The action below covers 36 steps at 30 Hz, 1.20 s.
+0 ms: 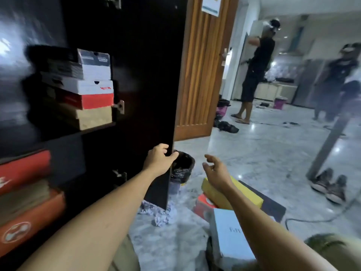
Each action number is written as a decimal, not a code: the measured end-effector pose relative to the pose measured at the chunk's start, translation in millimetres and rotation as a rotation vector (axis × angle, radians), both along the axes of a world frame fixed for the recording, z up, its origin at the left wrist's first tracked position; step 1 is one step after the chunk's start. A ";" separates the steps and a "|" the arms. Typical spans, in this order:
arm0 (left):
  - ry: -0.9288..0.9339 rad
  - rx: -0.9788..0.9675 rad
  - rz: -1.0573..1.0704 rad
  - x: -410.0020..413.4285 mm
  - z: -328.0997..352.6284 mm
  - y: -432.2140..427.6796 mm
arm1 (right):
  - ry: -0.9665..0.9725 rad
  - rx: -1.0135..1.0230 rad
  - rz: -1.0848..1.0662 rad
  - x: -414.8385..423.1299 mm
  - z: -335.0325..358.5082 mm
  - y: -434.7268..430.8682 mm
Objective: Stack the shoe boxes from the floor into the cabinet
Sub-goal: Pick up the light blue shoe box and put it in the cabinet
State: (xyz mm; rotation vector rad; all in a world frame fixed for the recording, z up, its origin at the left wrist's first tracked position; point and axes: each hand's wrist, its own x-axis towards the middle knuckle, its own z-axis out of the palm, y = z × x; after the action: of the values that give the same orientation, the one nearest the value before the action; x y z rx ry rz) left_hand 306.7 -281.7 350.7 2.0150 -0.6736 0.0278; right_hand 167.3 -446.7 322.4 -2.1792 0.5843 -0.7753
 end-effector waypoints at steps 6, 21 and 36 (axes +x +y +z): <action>0.164 0.064 -0.273 -73.4 -86.3 -77.7 | 0.121 0.117 -0.296 -120.8 -84.2 -48.4; 0.349 0.222 -0.498 -181.6 -292.1 -155.8 | 0.315 0.298 -0.625 -308.0 -222.5 -122.2; 0.518 0.083 -0.611 -215.9 -335.1 -155.8 | 0.176 0.544 -0.443 -332.1 -288.0 -153.4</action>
State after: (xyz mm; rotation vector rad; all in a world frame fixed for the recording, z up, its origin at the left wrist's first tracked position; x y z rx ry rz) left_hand 90.8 -437.5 15.6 1.7081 -0.9210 -0.8619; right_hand -164.8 -600.1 34.3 -1.6366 1.2390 -0.5569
